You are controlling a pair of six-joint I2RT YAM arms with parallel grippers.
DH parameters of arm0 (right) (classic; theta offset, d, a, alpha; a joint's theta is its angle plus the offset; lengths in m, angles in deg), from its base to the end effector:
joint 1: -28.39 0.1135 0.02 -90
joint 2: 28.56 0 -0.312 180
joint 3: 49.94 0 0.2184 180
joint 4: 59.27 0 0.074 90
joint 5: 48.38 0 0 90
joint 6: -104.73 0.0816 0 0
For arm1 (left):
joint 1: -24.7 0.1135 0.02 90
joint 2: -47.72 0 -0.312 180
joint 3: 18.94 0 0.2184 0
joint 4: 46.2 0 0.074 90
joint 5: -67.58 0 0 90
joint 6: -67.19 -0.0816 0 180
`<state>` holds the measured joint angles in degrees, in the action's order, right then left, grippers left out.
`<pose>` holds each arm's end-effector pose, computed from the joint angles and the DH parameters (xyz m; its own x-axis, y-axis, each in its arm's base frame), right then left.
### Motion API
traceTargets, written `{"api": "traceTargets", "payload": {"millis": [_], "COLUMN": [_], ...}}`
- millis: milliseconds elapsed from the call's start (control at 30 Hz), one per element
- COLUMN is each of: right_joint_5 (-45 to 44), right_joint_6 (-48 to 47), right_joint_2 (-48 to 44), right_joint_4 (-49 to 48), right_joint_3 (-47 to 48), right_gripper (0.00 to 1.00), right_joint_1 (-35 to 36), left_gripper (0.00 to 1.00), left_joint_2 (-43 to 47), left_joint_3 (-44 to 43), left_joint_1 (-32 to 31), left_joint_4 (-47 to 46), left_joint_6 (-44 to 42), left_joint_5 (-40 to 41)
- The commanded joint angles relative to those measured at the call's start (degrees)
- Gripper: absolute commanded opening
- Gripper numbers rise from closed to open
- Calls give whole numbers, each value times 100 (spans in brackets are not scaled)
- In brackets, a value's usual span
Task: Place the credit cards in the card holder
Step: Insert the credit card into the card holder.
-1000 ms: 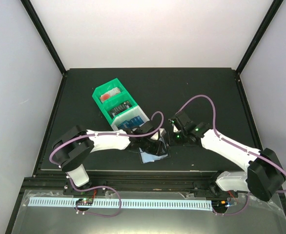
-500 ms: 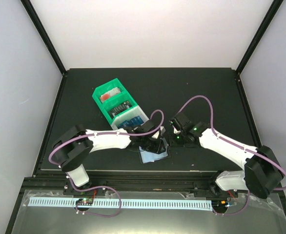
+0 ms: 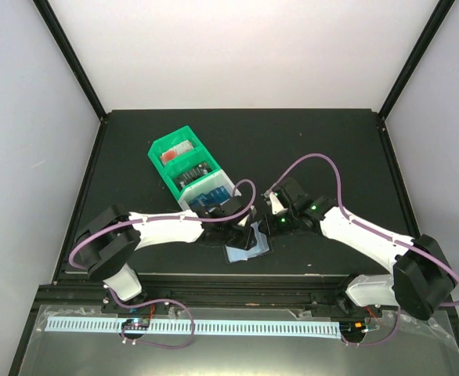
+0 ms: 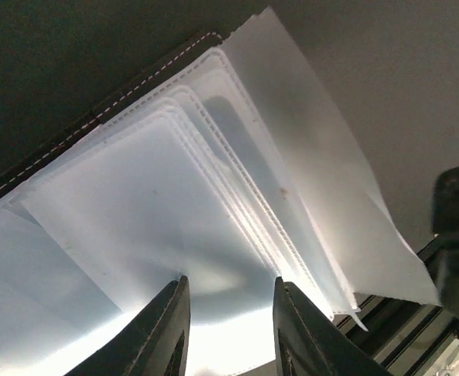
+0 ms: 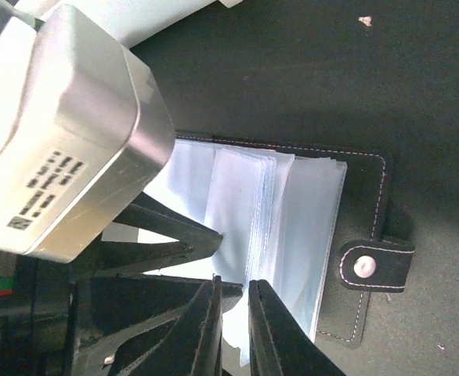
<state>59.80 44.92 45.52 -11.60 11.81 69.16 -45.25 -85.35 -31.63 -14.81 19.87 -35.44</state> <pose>0.1527 0.1653 0.2357 -0.9383 -0.1782 -0.2963 -0.3086 0.8183 0.4850 0.1582 -0.2707 0.1973 -0.9401 0.2199 -0.2607 0.3263 0.8021 -0.5001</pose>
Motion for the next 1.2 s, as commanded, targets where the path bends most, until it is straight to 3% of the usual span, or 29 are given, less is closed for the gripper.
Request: {"api": "traceTargets", "payload": {"millis": [0,233,500,1167], "right_joint_5": [-178,336,401,-780], "right_joint_6": [-88,-122,-135,109], "right_joint_2": [-162,108,556,1255], "right_joint_4": [46,-177,-328,92], "right_joint_3": [7,-95,-246,-1], "right_gripper": [13,3,1,2], "right_joint_1": [-19,-19,-17,-2], "left_gripper": [31,31,31,31], "left_joint_2": [-192,-177,-47,596], "left_joint_3": [-116,-108,-5,482], "left_joint_1": [-27,-27,-27,-26], "left_joint_4": [102,220,263,804], "left_joint_6": [77,126,244,717], "left_joint_5": [90,219,395,1301]}}
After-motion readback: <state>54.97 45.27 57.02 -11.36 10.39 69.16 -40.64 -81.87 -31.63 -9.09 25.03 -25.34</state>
